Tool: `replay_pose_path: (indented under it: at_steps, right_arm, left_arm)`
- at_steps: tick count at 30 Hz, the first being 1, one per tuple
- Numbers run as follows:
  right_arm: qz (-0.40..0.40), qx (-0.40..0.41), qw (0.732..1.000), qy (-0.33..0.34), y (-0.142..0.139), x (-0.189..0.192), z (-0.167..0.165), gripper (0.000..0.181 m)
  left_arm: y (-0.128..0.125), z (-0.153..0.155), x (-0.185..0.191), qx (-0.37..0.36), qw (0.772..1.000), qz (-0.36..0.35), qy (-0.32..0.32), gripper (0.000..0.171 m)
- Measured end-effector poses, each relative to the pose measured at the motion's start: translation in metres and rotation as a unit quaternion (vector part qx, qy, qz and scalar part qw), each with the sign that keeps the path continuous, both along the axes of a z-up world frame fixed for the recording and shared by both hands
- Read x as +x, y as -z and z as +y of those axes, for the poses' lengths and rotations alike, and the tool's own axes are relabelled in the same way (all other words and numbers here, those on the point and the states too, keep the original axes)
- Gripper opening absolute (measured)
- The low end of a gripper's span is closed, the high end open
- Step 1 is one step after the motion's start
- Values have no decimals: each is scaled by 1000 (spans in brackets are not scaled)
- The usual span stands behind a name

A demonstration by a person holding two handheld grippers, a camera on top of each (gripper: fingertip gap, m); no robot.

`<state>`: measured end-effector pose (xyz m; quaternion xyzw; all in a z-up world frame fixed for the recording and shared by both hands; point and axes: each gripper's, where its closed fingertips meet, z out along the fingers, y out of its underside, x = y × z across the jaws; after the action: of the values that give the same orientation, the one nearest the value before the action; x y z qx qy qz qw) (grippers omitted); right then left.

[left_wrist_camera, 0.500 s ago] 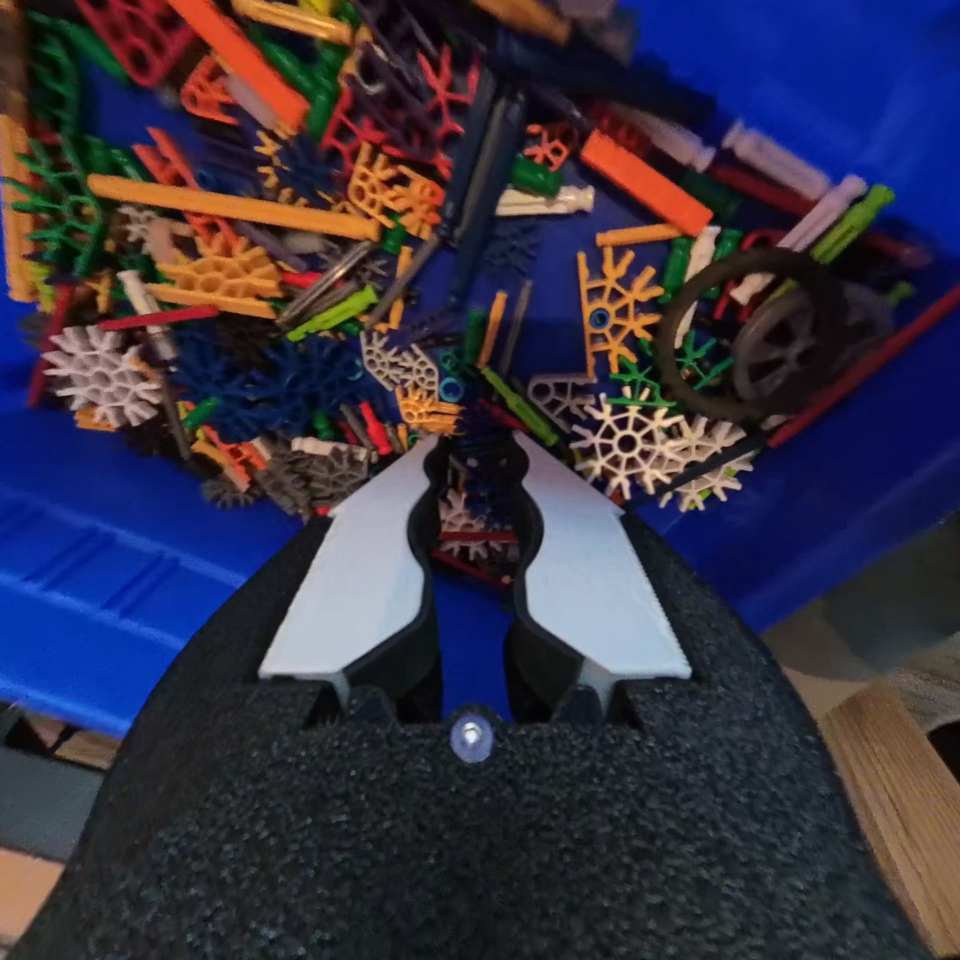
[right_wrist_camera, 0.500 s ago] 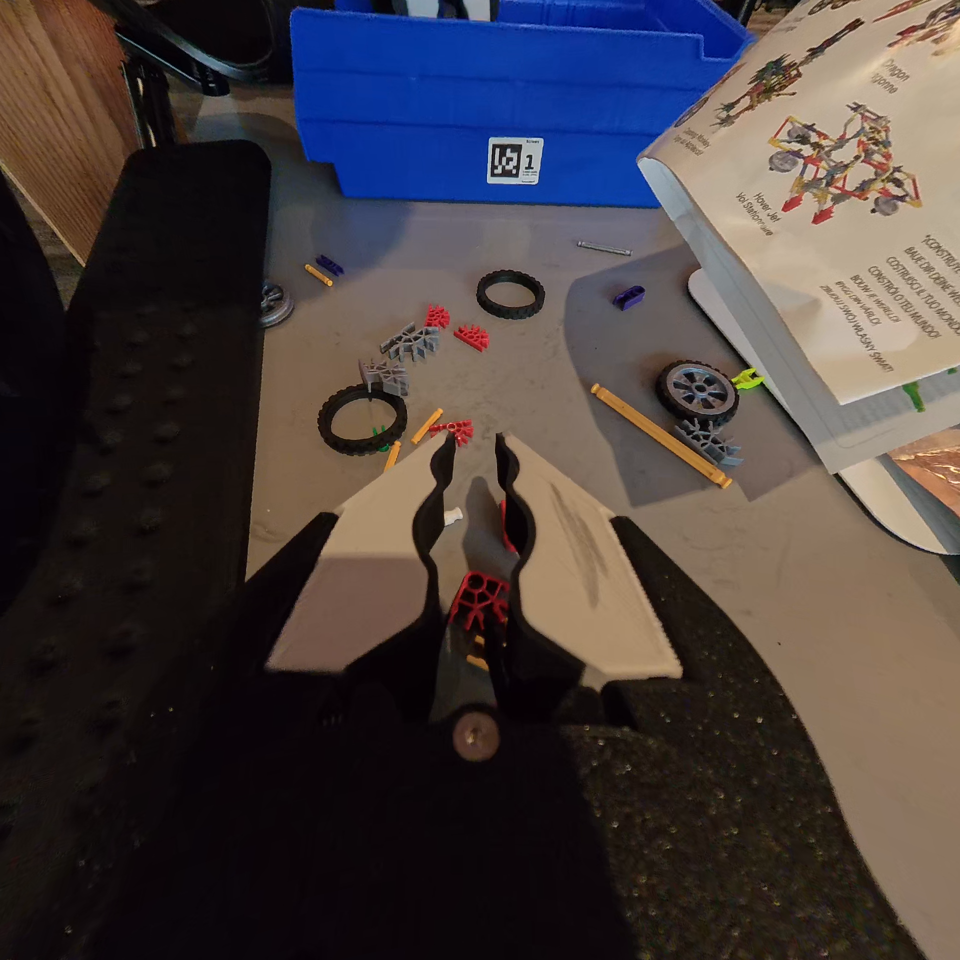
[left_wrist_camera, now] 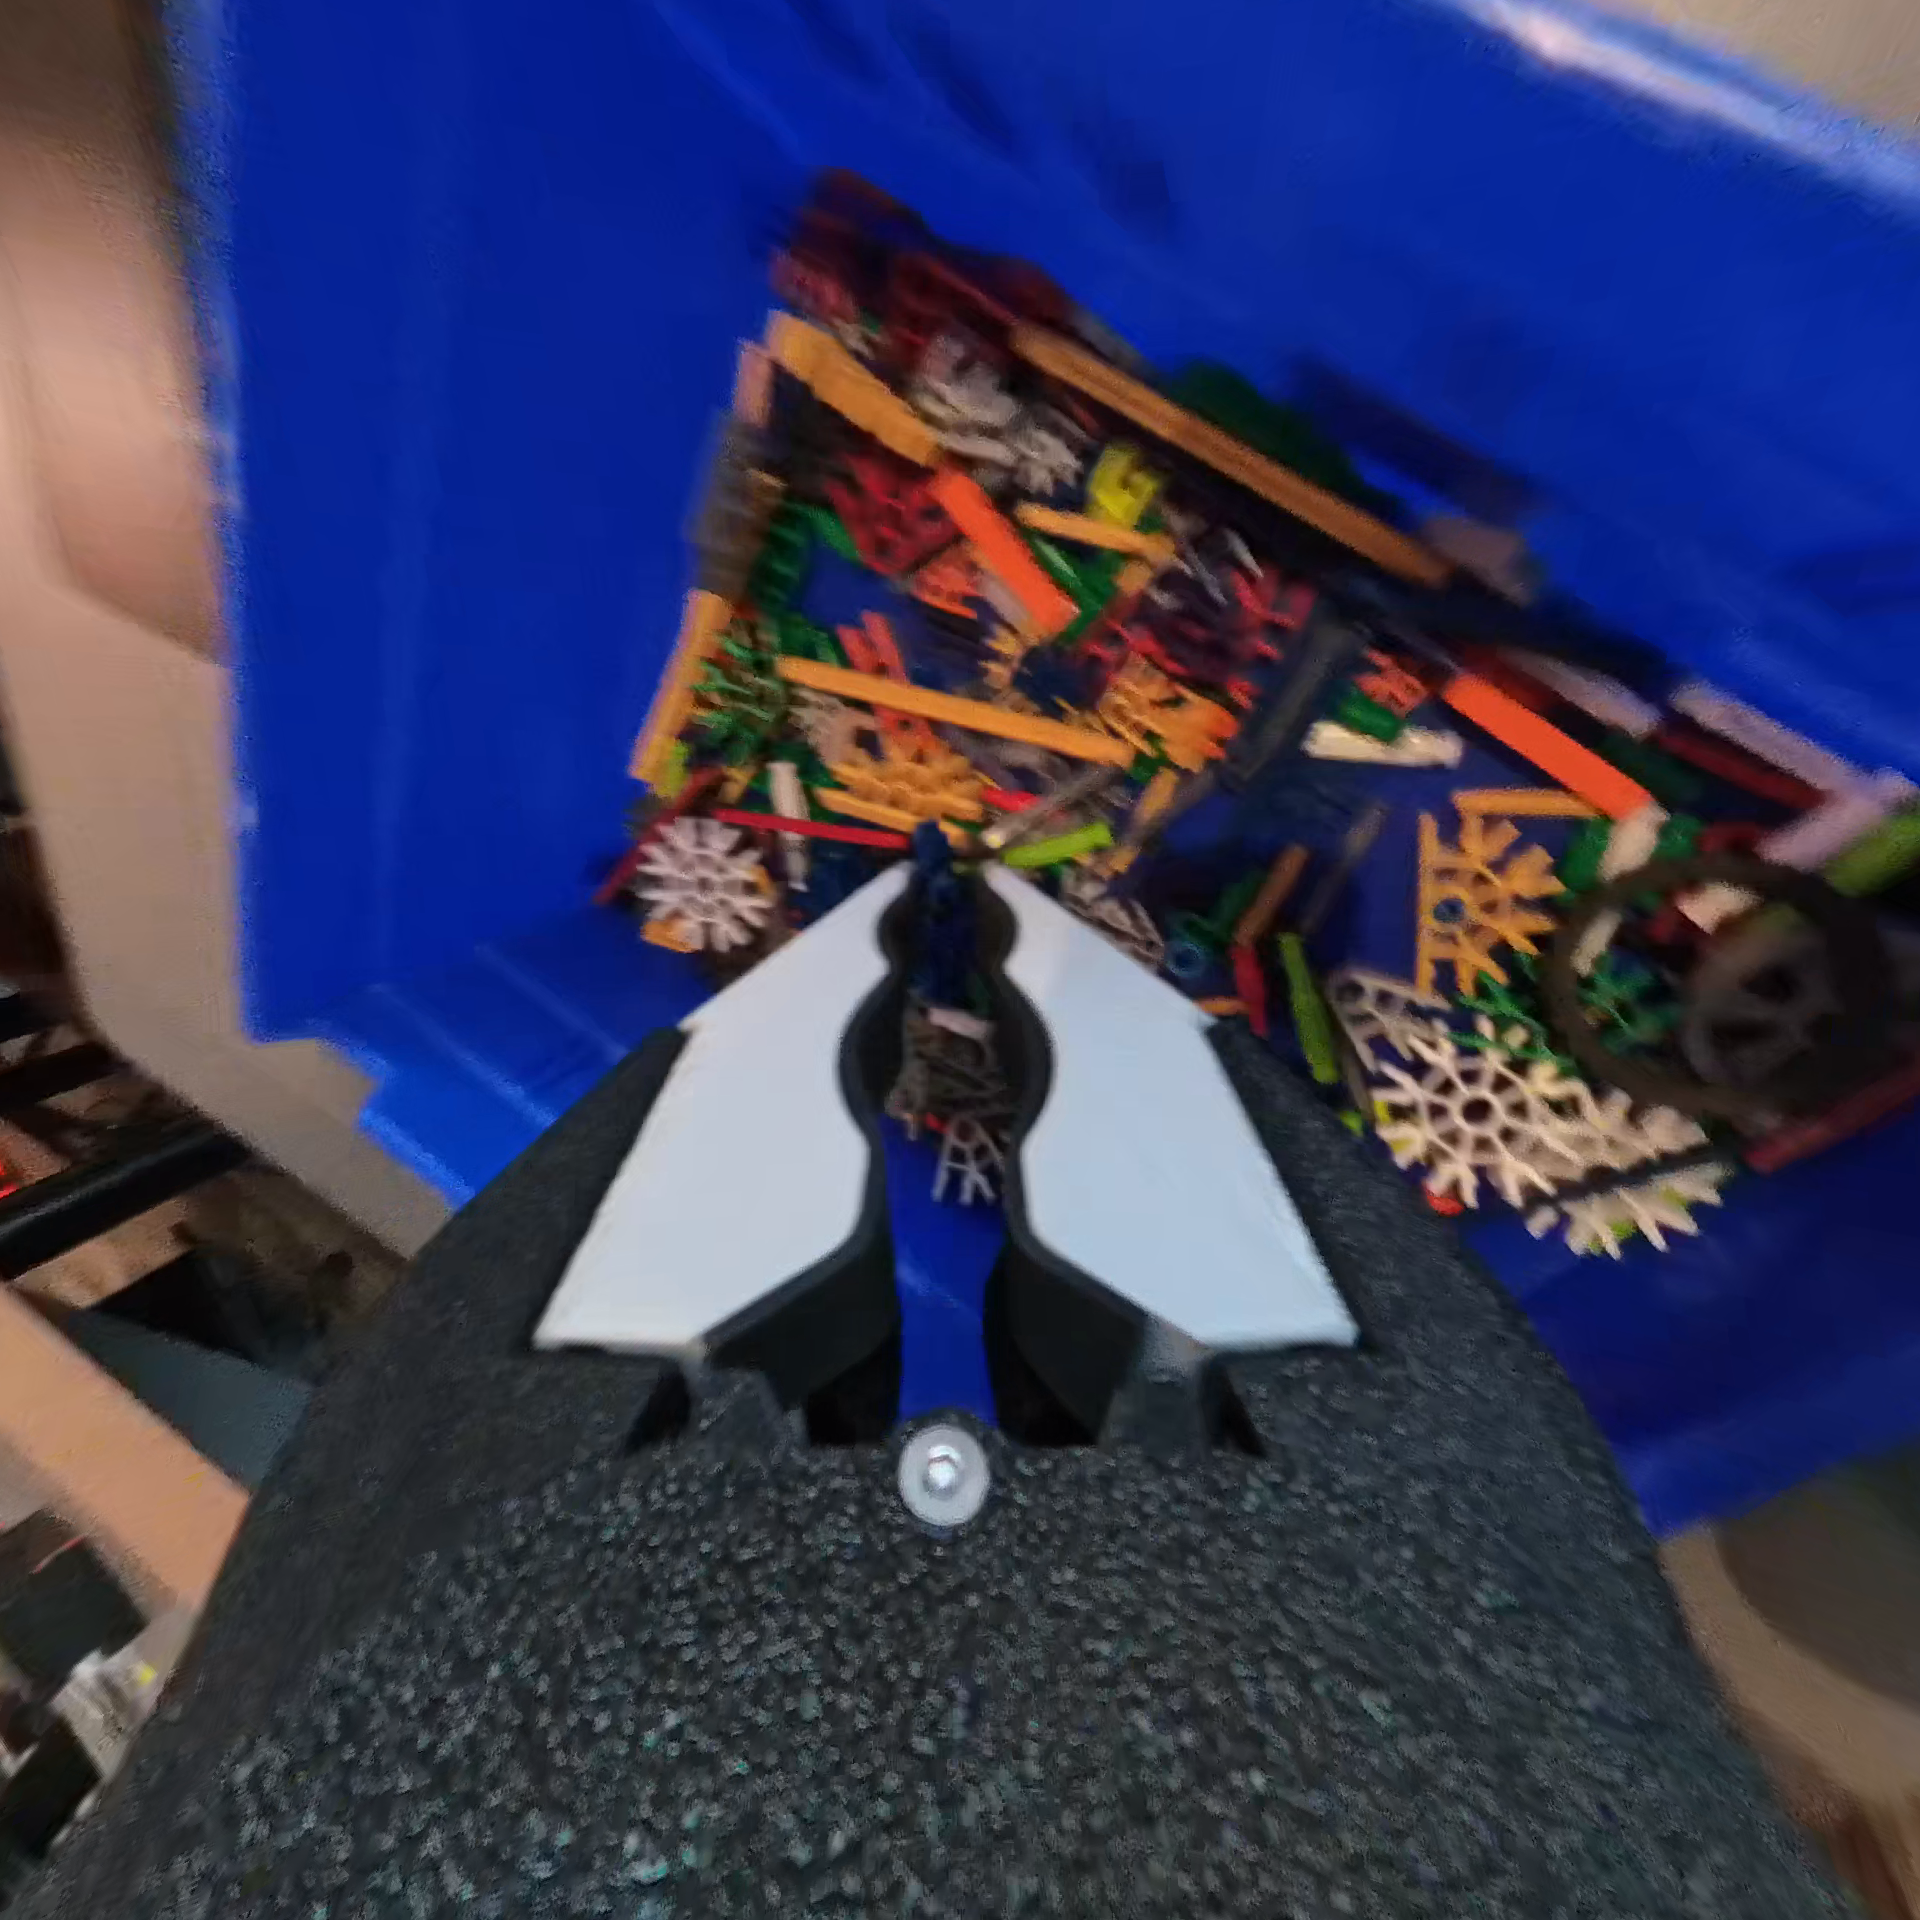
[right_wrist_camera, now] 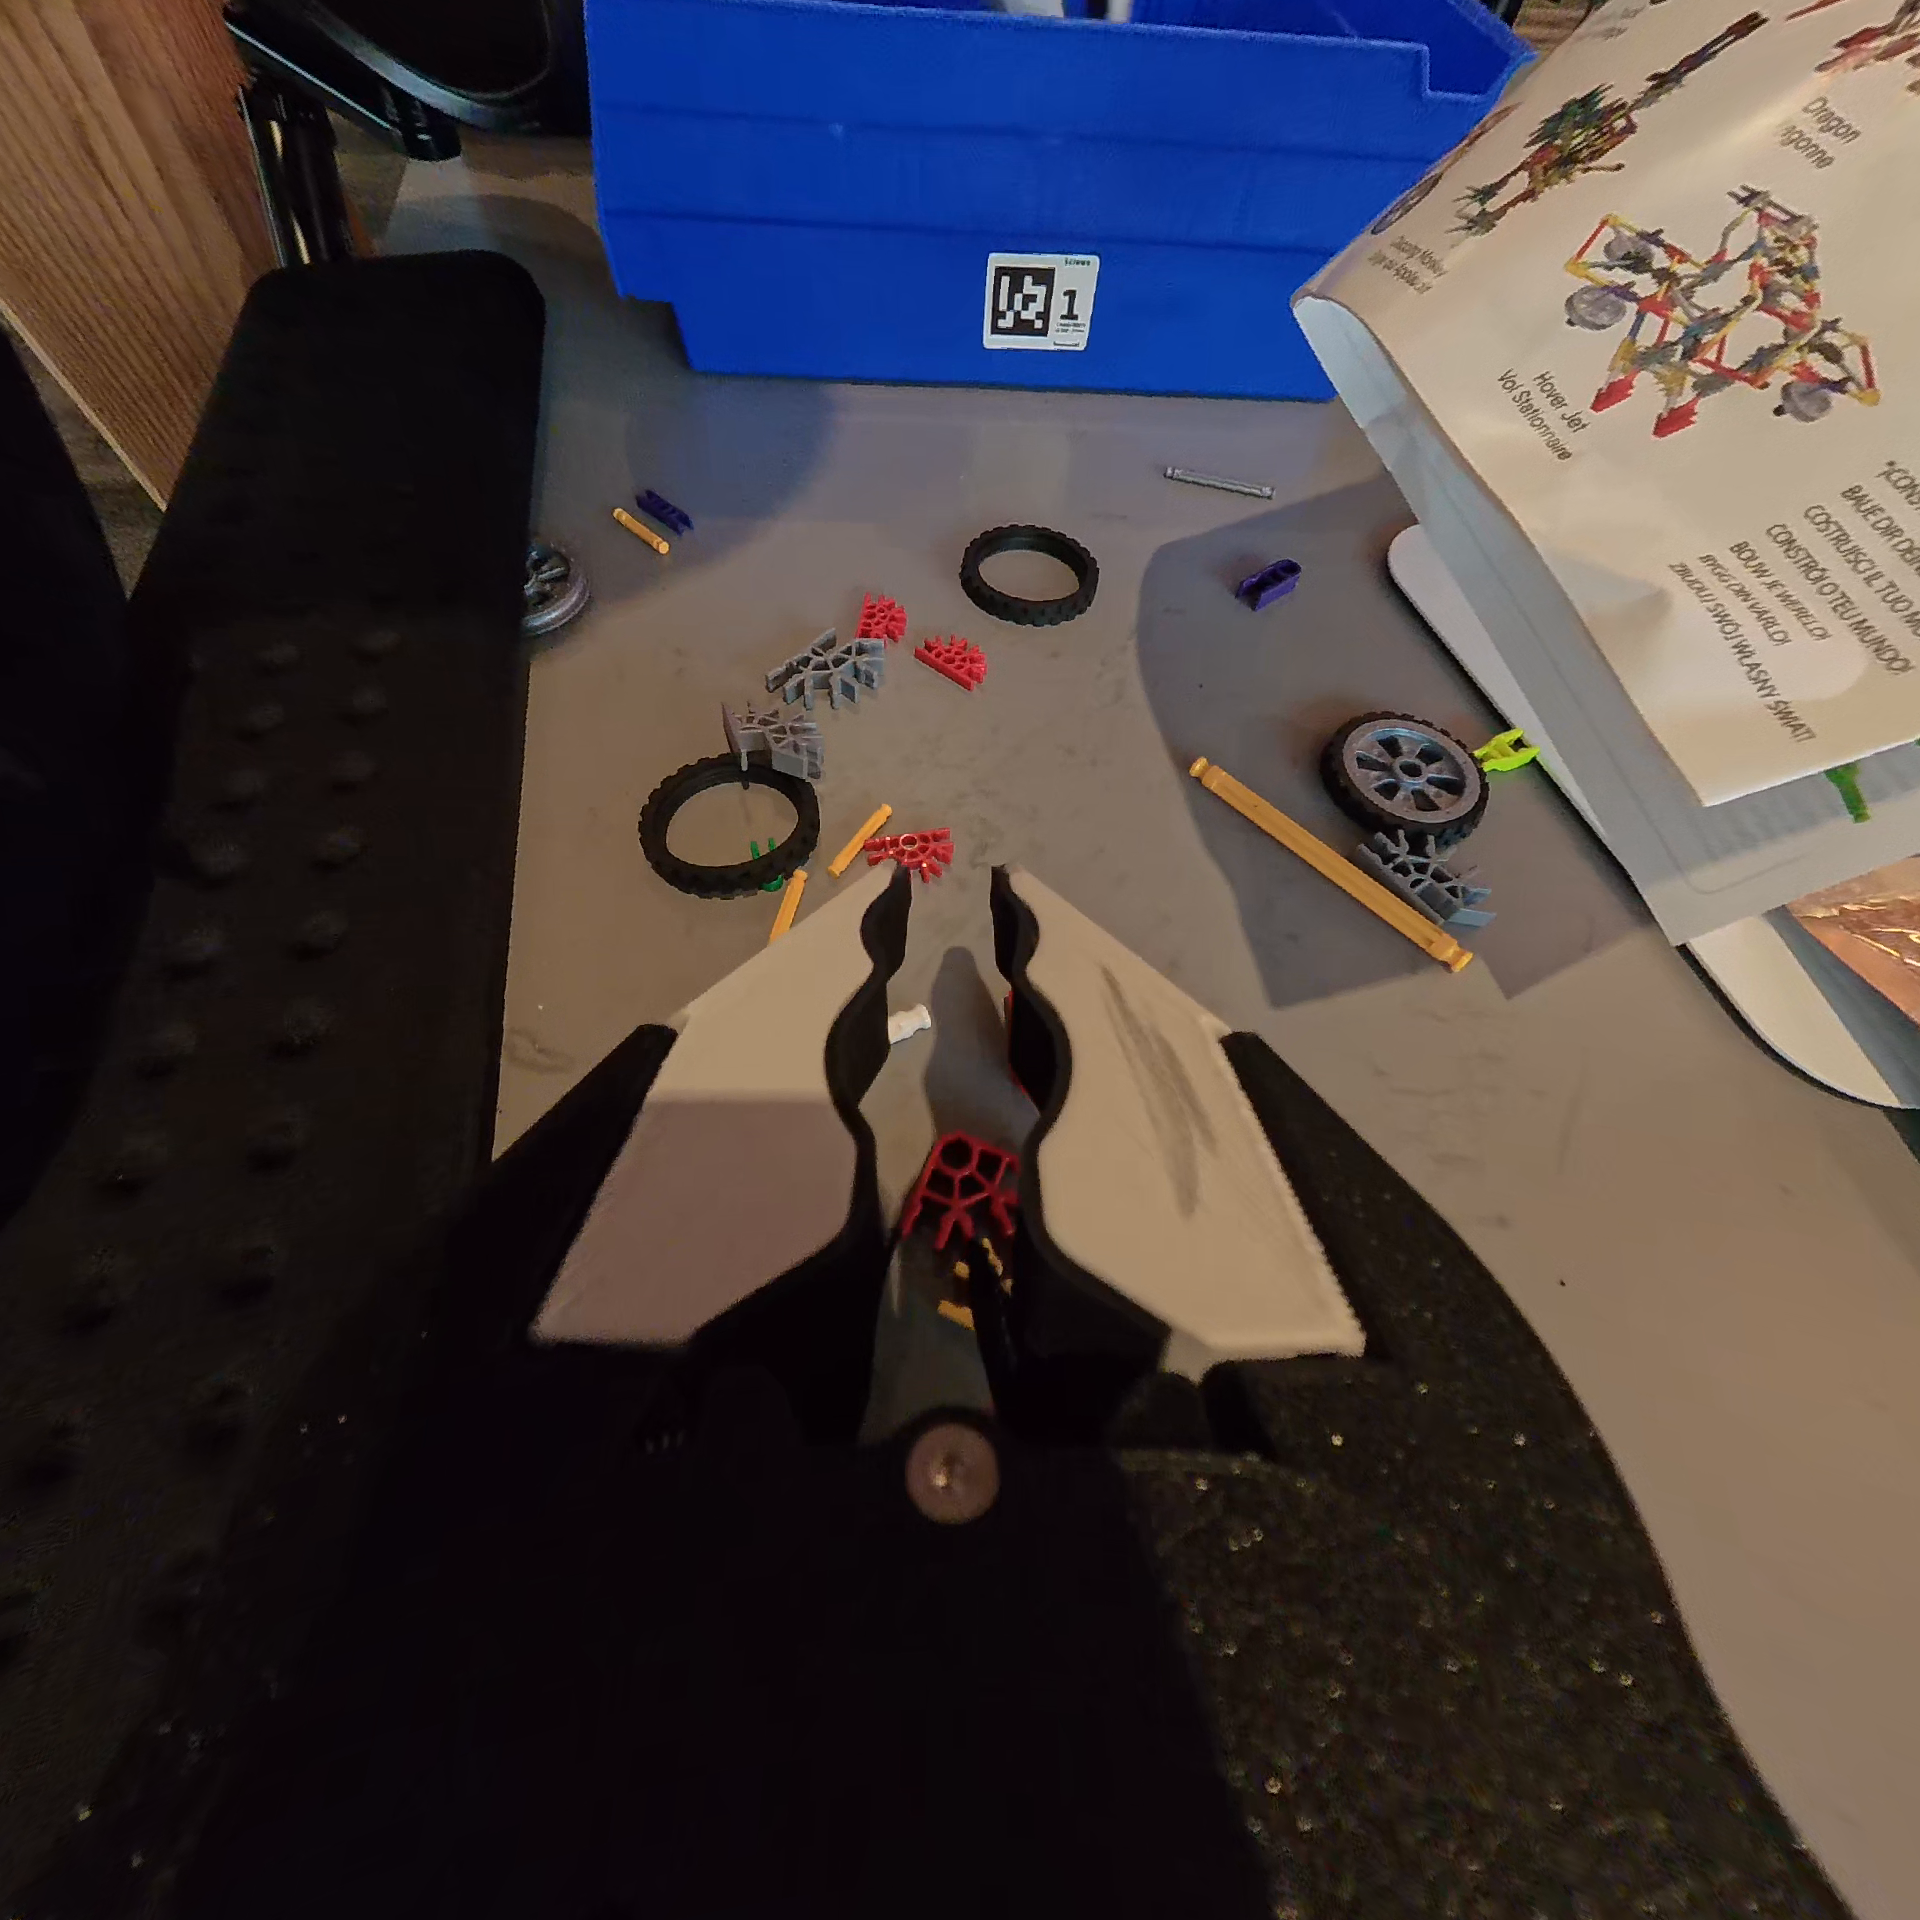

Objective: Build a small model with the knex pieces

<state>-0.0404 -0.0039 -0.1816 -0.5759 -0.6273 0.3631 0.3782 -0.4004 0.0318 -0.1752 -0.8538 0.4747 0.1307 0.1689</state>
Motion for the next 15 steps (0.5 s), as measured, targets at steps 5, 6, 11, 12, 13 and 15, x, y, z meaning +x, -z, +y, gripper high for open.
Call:
replay_pose_path:
  at_steps: [5,6,11,12,13,15]
  right_arm:
    - [-5,3,1000,-2,2,1,-1,15]
    - [-7,5,1000,-3,2,1,-1,15]
    - [-10,7,1000,-5,3,1,-2,15]
    - [-10,7,1000,-5,3,2,-2,15]
    - [-10,7,1000,-5,3,2,-2,15]
    - [-10,7,1000,-5,3,2,-2,15]
  left_arm:
    - [18,-38,2,-106,994,-29,-1,18]
    - [26,-46,-1,-127,992,-24,-5,14]
    - [45,-61,2,-169,985,-26,-9,7]
    - [46,-60,0,-168,986,-21,-11,7]
    - [47,-60,0,-171,985,-20,-15,8]
    - [50,-64,3,-190,981,-35,-16,8]
